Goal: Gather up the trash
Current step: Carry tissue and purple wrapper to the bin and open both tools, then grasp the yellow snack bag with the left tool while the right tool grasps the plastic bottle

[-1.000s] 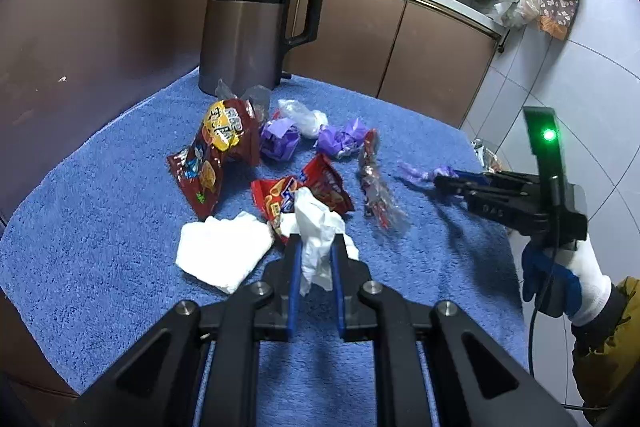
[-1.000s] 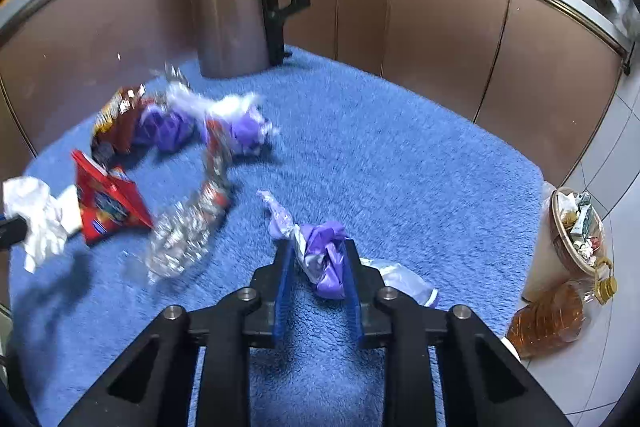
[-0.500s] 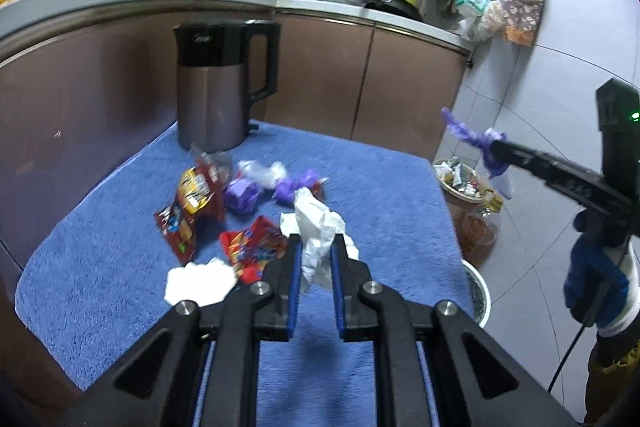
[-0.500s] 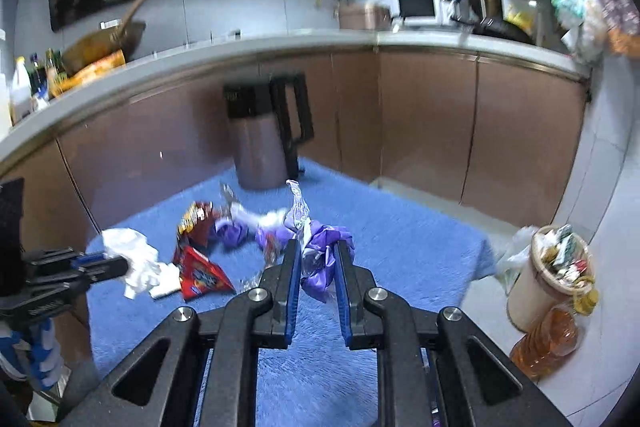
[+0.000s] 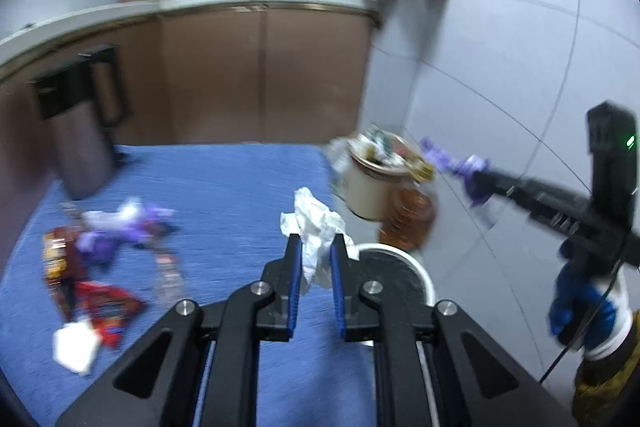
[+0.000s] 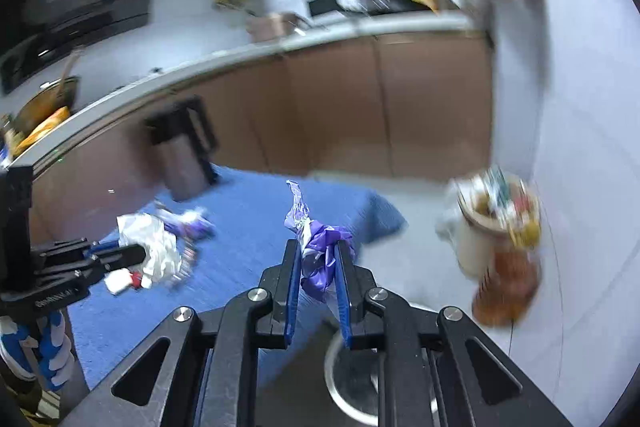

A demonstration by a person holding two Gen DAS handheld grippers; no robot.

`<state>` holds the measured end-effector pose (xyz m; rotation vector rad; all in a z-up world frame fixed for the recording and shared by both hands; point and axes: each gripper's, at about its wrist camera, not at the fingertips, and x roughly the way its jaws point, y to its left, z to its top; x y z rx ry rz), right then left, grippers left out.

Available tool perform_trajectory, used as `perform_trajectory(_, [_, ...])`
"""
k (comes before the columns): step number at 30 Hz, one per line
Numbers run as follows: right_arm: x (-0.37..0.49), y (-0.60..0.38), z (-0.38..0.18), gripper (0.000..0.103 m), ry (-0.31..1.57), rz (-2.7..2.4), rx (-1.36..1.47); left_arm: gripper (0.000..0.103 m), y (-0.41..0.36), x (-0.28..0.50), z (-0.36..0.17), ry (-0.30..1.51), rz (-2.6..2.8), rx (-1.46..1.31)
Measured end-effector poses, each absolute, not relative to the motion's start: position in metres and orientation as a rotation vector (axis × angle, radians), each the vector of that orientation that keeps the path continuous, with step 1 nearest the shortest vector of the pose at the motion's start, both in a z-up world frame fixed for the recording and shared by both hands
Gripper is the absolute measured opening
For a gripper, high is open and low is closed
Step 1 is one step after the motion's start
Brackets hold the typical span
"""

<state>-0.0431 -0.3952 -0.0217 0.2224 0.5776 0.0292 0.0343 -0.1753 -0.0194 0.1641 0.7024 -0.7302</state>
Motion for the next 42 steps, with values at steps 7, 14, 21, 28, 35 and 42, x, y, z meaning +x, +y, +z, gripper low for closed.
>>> perform_trajectory(7, [-0.028,-0.451,-0.107,0.019,0.738,-0.041,0.385,0.014,-0.266,0.053,-0.067,0.794,-0.797,0.231])
perform_trajectory(14, [-0.014,-0.477,-0.163,0.030,0.827,-0.126,0.419,0.015,-0.327,0.079,-0.110,0.868,-0.814,0.259])
perform_trajectory(21, [-0.021,-0.487,-0.178,0.044,0.857,-0.171,0.427,0.016,-0.337,0.094,-0.132,0.936,-0.816,0.235])
perform_trajectory(28, [-0.034,-0.483,-0.155,0.046,0.807,-0.193,0.415,0.055,-0.328,0.088,-0.116,0.912,-0.846,0.180])
perform_trajectory(35, [-0.052,-0.467,-0.115,0.046,0.740,-0.214,0.370,0.055,-0.304,0.069,-0.080,0.837,-0.848,0.158])
perform_trajectory(42, [-0.062,-0.428,-0.055,0.046,0.626,-0.143,0.315,0.055,-0.241,0.052,-0.037,0.703,-0.779,0.165])
